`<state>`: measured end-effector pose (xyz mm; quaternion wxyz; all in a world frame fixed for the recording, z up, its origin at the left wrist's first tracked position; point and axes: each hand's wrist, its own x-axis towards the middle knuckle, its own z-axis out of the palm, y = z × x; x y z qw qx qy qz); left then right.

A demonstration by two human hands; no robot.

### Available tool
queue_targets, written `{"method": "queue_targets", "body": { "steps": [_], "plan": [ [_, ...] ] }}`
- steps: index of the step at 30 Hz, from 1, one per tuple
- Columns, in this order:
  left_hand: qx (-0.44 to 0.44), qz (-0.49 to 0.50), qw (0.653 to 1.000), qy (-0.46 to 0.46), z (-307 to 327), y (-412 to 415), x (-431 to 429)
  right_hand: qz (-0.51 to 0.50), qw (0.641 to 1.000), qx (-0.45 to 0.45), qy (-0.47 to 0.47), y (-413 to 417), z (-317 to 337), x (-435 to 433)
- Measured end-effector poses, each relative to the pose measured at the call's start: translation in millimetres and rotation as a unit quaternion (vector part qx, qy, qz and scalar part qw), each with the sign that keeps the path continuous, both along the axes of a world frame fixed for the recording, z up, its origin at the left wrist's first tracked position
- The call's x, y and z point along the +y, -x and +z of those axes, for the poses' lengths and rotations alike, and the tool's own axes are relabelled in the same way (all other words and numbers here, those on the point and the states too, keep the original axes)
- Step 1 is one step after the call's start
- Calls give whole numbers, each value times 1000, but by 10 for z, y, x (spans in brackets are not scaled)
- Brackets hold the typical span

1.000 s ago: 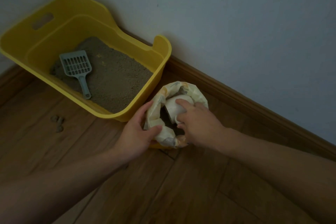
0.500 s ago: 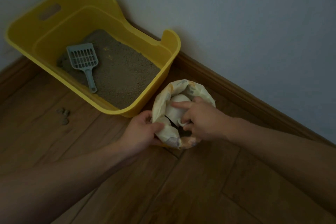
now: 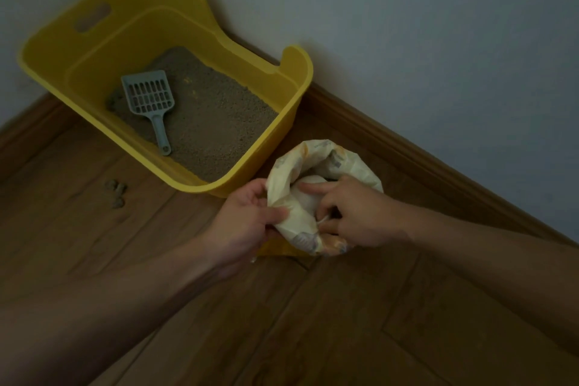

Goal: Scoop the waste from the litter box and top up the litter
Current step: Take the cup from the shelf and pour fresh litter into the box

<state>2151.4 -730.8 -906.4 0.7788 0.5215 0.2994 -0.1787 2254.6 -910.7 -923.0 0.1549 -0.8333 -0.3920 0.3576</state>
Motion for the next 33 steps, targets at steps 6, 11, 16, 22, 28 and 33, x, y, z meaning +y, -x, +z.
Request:
{"method": "queue_targets", "body": {
  "steps": [6, 11, 16, 22, 28, 33],
  "plan": [
    [-26, -28, 999, -29, 104, -76, -57, -58, 995, 61, -45, -11, 4, -83],
    [-32, -57, 997, -40, 186, -73, -77, -136, 978, 141, -73, 15, -3, -116],
    [-30, -81, 995, -50, 226, -69, -68, -220, 952, 190, -91, 46, -60, -72],
    [-35, -120, 989, -82, 264, -64, -77, -304, 909, 268, -98, 37, -66, -87],
    [-24, -140, 979, -149, 261, 23, 6, -342, 887, 288, -112, 73, -65, -176],
    [-9, -122, 979, -166, 246, 46, 35, -347, 894, 250, -130, 92, 42, -281]
  ]
}}
